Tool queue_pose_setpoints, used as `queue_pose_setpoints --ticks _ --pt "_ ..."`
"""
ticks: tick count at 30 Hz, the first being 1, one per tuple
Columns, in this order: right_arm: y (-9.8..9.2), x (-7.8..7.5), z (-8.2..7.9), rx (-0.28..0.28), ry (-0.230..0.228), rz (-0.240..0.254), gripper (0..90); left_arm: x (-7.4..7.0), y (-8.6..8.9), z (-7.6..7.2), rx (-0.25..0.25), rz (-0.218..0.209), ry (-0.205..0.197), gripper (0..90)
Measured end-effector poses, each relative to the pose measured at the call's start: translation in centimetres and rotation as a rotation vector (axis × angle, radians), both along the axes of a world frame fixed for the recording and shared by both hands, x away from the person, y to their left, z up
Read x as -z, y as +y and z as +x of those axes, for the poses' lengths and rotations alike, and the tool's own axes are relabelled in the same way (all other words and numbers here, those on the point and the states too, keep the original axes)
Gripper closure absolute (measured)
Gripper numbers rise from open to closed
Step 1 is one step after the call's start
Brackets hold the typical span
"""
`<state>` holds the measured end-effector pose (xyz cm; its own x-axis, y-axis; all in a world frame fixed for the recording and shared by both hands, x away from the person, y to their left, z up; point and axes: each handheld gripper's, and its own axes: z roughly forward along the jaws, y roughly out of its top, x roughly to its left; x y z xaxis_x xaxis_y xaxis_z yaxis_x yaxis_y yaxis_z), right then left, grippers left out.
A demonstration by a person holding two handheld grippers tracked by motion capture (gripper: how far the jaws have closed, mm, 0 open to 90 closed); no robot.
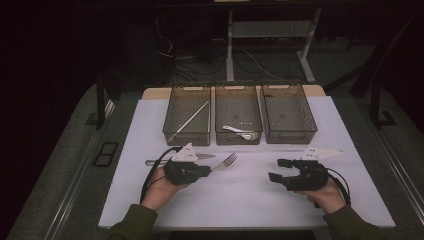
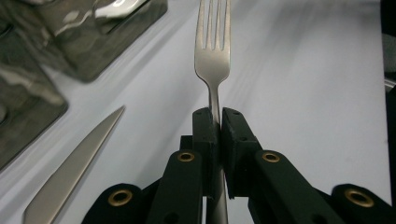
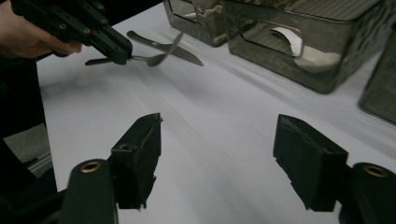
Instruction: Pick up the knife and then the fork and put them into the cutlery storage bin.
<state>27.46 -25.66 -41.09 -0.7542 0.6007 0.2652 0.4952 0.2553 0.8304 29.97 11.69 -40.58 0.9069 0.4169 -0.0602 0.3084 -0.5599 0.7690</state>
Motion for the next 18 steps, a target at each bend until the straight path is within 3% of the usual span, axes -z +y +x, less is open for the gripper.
queue_pose_setpoints --ticks 3,9,18 --pt "0.8 -0.2 0.4 -0.008 0.006 0.018 35.6 -0.2 -1.2 -0.3 0.005 -0.019 0.005 83.8" --pt "2.1 -0.5 1.3 -0.013 0.008 0.04 40.8 -0.3 -3.5 -0.8 -0.005 -0.019 -0.031 83.8" --pt "4.1 -0.2 2.8 -0.022 0.049 0.054 50.4 -0.4 -5.4 -1.2 -0.012 -0.029 -0.063 83.8"
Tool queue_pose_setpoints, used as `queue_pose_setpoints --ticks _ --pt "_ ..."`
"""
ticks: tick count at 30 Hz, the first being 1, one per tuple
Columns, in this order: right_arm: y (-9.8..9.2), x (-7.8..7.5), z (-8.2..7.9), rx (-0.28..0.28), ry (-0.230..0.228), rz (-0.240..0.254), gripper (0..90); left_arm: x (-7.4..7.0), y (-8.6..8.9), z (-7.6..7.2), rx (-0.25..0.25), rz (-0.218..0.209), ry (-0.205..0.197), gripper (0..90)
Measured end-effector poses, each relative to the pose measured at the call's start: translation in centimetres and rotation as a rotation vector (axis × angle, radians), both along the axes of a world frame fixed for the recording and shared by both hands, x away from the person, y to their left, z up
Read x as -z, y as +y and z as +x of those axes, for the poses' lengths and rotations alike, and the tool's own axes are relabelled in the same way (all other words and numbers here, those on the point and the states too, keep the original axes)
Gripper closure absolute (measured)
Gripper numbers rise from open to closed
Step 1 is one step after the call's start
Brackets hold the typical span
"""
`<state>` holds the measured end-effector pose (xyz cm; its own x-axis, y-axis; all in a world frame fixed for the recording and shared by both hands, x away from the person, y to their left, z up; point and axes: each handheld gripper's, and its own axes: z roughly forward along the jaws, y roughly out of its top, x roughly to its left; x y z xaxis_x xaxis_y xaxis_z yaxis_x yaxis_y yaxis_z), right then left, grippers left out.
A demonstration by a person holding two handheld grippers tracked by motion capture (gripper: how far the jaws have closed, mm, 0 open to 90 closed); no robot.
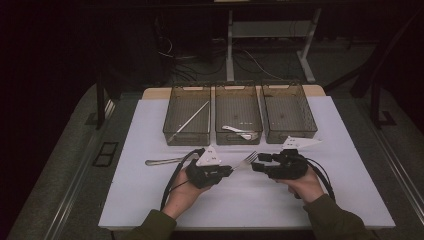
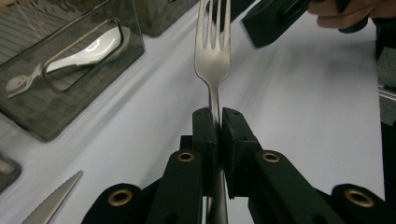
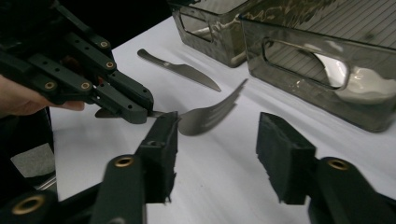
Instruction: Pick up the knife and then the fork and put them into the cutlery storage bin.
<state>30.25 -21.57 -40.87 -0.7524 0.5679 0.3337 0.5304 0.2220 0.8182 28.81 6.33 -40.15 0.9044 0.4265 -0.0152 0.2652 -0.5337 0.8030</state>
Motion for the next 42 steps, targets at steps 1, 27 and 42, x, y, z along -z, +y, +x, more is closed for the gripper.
queue_pose_setpoints --ticks 1,27,42 --pt "0.2 0.1 0.2 0.0 0.005 -0.001 52.4 0.0 -0.2 -0.1 0.001 -0.003 -0.003 83.7" --pt "-1.0 -2.0 1.5 0.04 0.0 0.106 86.9 0.4 1.2 -0.2 -0.014 -0.061 -0.02 66.8" --pt "-9.1 -5.5 3.1 0.211 -0.081 0.071 86.9 1.5 6.9 -1.3 -0.022 -0.09 0.036 32.8"
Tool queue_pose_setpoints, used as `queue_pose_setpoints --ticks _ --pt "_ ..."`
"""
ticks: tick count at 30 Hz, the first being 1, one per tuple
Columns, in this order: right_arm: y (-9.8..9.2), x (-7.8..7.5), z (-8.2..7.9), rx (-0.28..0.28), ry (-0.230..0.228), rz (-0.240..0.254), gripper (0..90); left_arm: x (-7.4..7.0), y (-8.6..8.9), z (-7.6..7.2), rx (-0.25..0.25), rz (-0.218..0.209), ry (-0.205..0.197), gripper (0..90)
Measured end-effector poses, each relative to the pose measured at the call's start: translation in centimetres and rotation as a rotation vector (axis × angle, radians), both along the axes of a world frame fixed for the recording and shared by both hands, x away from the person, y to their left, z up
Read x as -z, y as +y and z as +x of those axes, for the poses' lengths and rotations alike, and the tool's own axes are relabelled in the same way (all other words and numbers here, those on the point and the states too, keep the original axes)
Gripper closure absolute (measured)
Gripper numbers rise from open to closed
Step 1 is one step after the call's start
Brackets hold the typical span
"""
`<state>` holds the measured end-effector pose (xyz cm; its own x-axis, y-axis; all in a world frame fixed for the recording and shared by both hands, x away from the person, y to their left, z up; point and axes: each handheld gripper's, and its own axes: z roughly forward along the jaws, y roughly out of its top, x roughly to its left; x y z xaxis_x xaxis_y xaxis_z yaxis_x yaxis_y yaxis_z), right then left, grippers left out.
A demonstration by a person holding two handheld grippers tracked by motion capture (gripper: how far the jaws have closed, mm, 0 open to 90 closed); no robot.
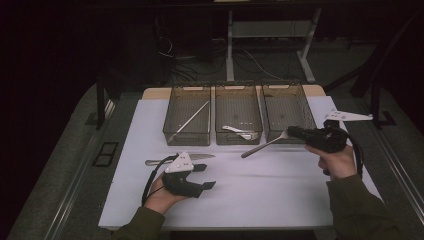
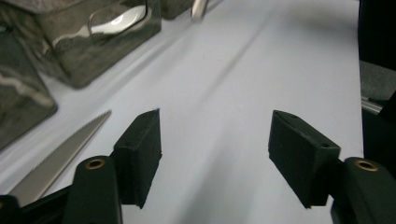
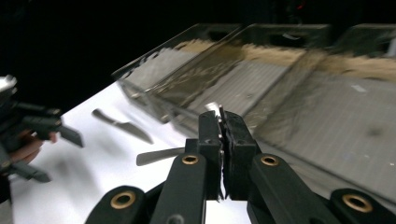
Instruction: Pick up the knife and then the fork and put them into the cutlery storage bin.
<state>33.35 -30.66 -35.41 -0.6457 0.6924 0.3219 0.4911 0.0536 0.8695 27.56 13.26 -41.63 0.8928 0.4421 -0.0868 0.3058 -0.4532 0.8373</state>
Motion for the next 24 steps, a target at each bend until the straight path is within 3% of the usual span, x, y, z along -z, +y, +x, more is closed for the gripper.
queue_pose_setpoints --ticks 6,15,20,24 --pt "-3.5 -1.2 0.8 0.078 -0.003 0.008 87.0 0.5 1.4 -0.4 -0.023 -0.01 0.018 24.5" --pt "-7.4 -3.1 2.3 0.187 -0.018 -0.031 86.9 1.3 2.5 -0.4 -0.06 0.006 0.018 12.3" --pt "-8.5 -3.9 3.6 0.24 -0.015 -0.071 86.9 1.6 2.6 -0.3 -0.077 0.006 0.023 0.6" --pt "-7.9 -3.7 5.1 0.236 0.007 -0.127 86.9 1.7 2.5 -0.2 -0.09 0.009 0.032 0.0"
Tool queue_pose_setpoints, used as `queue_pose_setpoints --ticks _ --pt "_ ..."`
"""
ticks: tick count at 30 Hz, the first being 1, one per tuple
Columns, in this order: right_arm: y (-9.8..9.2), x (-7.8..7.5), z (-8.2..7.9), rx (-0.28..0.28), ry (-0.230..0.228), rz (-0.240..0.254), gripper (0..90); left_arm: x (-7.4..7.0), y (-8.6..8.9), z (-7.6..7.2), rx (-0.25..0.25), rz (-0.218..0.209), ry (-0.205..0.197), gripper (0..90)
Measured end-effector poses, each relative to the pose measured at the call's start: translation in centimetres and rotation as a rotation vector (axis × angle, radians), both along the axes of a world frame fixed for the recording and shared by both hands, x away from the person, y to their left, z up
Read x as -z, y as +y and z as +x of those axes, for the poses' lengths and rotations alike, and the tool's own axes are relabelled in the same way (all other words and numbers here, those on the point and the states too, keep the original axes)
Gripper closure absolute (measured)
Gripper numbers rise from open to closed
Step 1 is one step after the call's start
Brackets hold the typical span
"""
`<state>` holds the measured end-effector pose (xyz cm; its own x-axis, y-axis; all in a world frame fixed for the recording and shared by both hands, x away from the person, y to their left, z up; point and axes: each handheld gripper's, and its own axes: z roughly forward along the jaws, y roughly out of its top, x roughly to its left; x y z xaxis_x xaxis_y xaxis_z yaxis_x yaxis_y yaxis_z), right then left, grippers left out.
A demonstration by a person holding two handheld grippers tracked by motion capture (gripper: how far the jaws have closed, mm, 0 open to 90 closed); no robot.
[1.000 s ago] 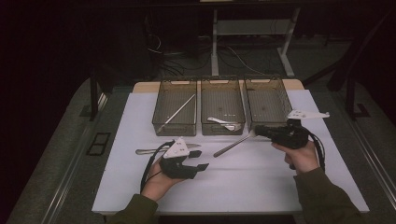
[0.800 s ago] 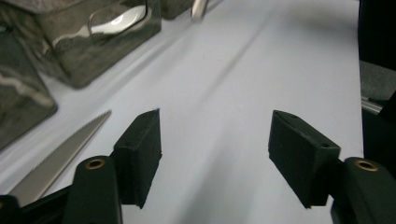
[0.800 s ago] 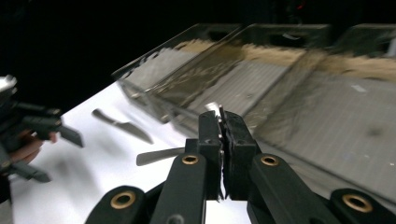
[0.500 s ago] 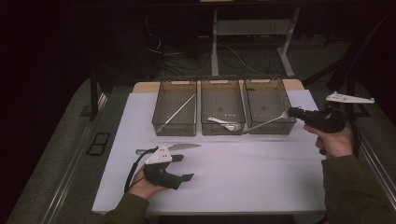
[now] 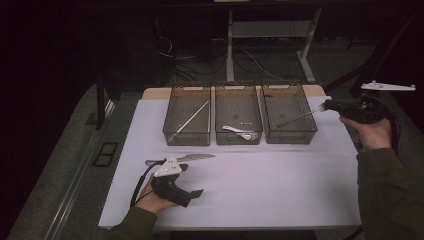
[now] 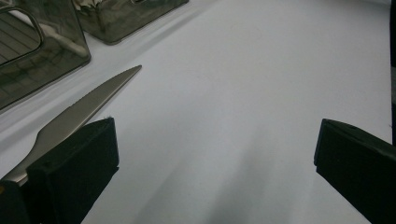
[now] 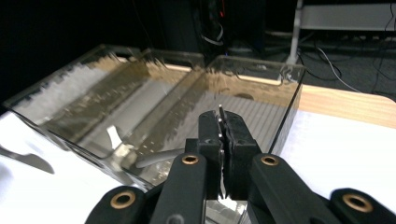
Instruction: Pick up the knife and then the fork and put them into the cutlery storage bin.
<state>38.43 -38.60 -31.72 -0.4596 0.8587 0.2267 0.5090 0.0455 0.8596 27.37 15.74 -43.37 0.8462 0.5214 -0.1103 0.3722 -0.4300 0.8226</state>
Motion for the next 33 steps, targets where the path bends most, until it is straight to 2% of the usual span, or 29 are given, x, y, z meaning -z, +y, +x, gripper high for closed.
queue_pose_setpoints --ticks 3,8,18,23,33 --pt "0.7 0.7 1.1 -0.002 0.037 -0.048 86.9 0.0 0.1 0.0 -0.001 -0.003 0.003 0.0" --pt "1.4 1.9 2.6 -0.026 0.099 -0.091 86.9 0.0 0.0 0.0 0.006 -0.002 0.003 0.0" --pt "3.1 3.3 5.0 -0.091 0.188 -0.122 86.7 0.0 -0.3 0.0 0.025 0.005 0.01 0.0" --pt "3.6 3.7 6.1 -0.083 0.191 -0.104 86.5 0.1 -0.4 0.1 0.031 0.003 0.013 0.0" --pt "5.2 4.7 9.4 0.001 0.176 -0.143 81.5 0.1 -0.7 0.3 0.047 0.008 0.019 0.0"
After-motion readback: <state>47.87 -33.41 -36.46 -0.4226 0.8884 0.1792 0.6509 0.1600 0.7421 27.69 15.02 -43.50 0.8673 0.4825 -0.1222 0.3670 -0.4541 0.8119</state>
